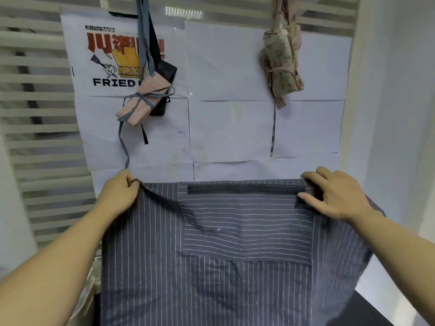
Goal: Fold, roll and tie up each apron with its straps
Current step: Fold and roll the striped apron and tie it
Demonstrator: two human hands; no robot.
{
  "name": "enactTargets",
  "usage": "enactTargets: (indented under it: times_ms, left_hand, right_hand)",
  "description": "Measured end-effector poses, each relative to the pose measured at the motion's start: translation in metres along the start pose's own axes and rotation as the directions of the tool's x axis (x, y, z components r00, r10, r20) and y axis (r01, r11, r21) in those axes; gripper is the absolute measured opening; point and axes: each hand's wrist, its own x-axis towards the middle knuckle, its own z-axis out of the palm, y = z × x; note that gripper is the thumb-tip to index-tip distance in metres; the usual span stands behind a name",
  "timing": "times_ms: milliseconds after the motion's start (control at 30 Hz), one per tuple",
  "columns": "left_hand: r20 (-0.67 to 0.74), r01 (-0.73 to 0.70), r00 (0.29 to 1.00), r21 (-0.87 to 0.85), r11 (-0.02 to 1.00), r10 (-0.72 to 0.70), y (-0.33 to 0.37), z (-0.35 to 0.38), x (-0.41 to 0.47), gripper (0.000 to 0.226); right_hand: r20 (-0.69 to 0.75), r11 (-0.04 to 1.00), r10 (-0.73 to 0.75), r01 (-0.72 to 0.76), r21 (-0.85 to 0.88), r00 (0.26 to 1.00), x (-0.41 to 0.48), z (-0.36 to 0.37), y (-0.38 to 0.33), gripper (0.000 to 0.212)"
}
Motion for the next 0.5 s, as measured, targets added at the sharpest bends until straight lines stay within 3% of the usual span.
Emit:
enactTargets:
  times_ms: [67, 133, 200, 233, 300, 367, 400, 467, 500]
  left_hand:
    - [-0.001, -0.09, 0.996, 0.183, 0.979, 0.092, -0.008, 0.004, 0.005, 0.011]
    - [0.096, -0.204, 0.979, 0.514, 0.833, 0.181, -0.012, 0.007, 0.007, 0.024]
    - [0.161, -0.241, 0.971, 0.647, 0.723, 0.179, -0.006, 0.012, 0.005, 0.028]
    - [0.171, -0.23, 0.973, 0.667, 0.709, 0.155, -0.002, 0.014, 0.002, 0.025]
    - [0.164, -0.128, 0.986, 0.603, 0.788, 0.035, 0.008, 0.023, 0.0, 0.017]
    - [0.209, -0.055, 0.976, 0.492, 0.869, -0.057, 0.015, 0.038, 0.004, 0.013]
    - [0.242, -0.012, 0.965, 0.429, 0.903, -0.102, 0.021, 0.045, 0.008, 0.011]
    - [0.314, 0.032, 0.936, 0.379, 0.925, -0.161, 0.035, 0.056, 0.015, 0.02]
    - [0.321, 0.068, 0.928, 0.347, 0.935, -0.187, 0.042, 0.06, 0.019, 0.031]
  right_hand:
    - [-0.015, 0.995, -0.085, 0.084, -0.059, 0.996, 0.001, 0.004, 0.001, 0.048]
    - [-0.046, 0.989, -0.124, 0.12, -0.089, 0.991, 0.003, 0.014, 0.003, 0.046]
    - [-0.047, 0.988, -0.129, 0.124, -0.09, 0.991, 0.007, 0.023, 0.009, 0.046]
    - [-0.018, 0.987, -0.13, 0.127, -0.098, 0.991, 0.01, 0.027, 0.012, 0.041]
    - [0.093, 0.974, -0.134, 0.149, -0.173, 0.987, 0.017, 0.035, 0.015, 0.024]
    - [0.287, 0.956, -0.011, 0.095, -0.279, 0.958, 0.024, 0.039, 0.011, 0.021]
    - [0.379, 0.951, 0.131, -0.009, -0.308, 0.916, 0.03, 0.043, 0.012, 0.027]
    - [0.564, 0.928, 0.372, -0.272, -0.256, 0.737, 0.043, 0.05, 0.017, 0.032]
    - [0.615, 0.92, 0.391, -0.313, -0.237, 0.685, 0.049, 0.053, 0.019, 0.033]
